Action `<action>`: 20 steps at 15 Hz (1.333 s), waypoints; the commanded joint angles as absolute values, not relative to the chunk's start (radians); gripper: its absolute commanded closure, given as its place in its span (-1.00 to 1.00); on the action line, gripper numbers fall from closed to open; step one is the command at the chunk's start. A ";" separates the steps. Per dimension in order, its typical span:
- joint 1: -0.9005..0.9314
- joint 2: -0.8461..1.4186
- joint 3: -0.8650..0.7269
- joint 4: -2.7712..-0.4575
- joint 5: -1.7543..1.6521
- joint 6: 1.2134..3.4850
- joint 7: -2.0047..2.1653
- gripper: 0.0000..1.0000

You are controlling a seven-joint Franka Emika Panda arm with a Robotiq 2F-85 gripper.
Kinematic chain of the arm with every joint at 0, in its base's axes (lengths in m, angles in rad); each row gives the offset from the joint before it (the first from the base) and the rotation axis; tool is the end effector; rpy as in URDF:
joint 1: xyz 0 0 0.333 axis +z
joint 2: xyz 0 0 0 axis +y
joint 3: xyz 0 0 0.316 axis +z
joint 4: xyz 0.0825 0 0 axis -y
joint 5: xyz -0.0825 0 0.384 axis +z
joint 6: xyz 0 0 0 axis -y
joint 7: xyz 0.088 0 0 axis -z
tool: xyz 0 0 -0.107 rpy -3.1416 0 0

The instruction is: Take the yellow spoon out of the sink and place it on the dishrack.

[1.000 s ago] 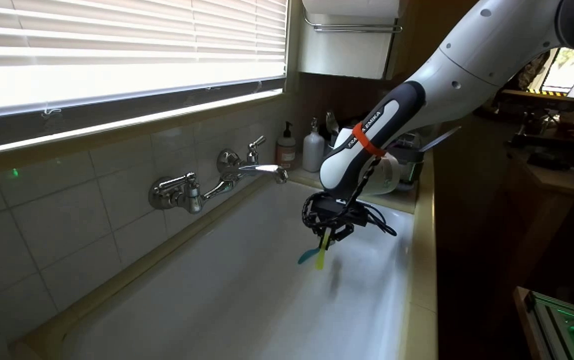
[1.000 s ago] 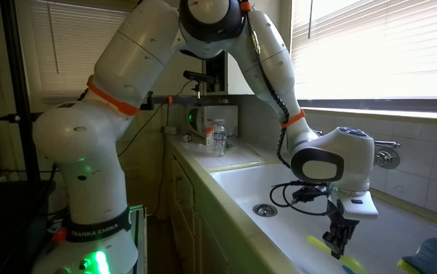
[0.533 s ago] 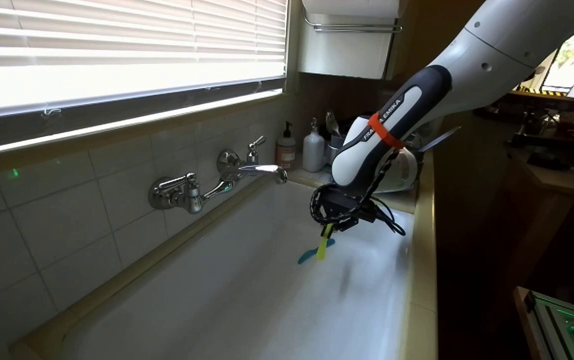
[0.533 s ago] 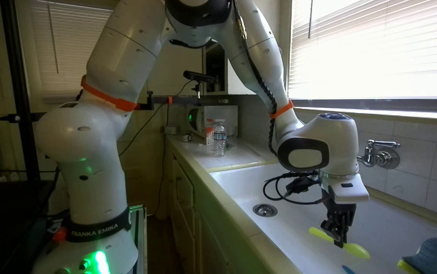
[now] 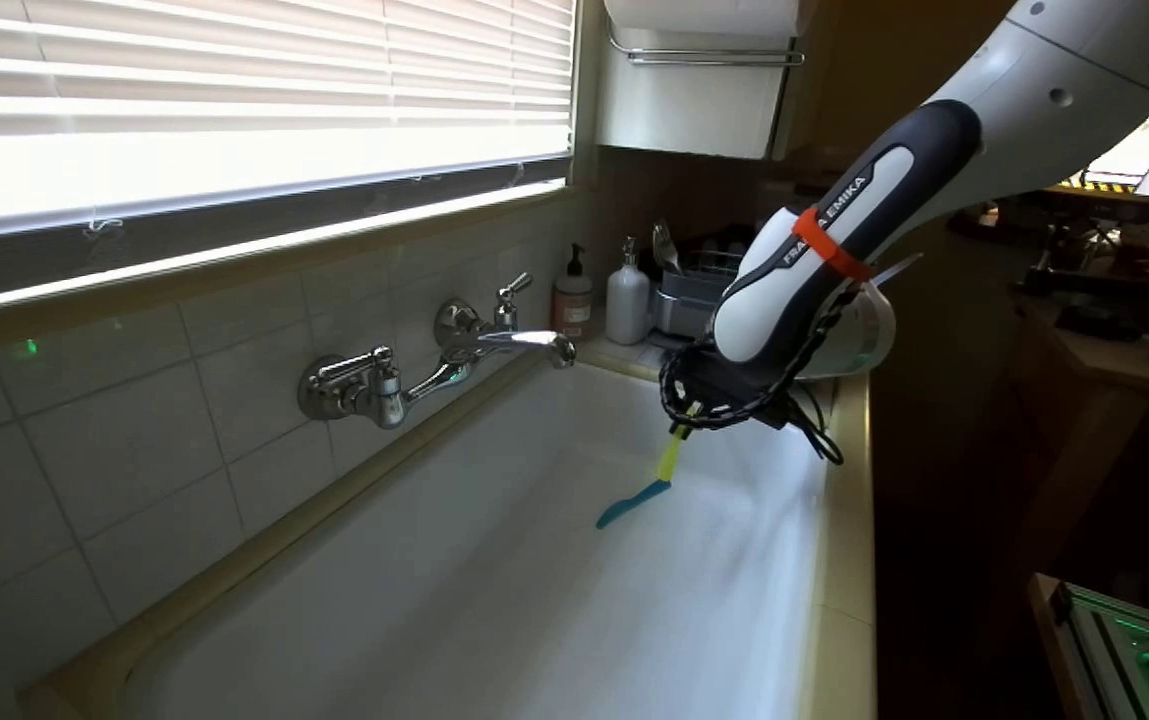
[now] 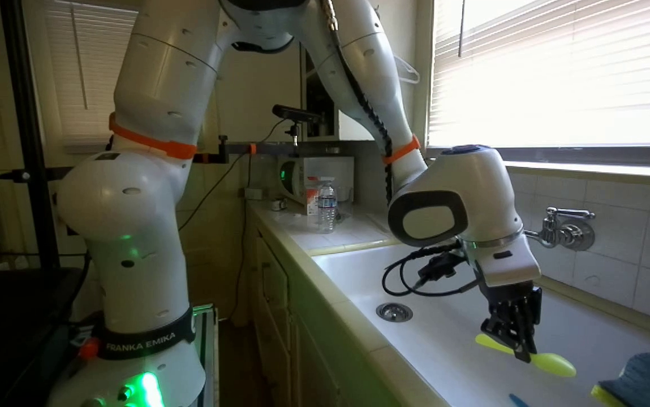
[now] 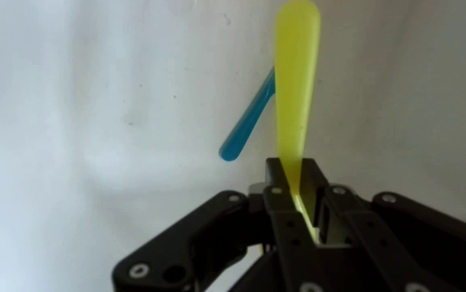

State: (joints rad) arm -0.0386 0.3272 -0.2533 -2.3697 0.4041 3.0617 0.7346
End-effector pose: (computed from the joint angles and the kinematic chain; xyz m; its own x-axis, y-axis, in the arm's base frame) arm 0.5035 -0.1853 0.2313 0.1387 -0.9695 0.2023 -0.9282 -0.1985 -0.3147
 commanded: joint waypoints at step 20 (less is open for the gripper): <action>0.418 0.106 -0.874 -2.517 0.213 3.235 0.830 0.92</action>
State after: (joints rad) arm 0.3306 0.1319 -0.7829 -2.5018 0.2359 3.2032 0.8033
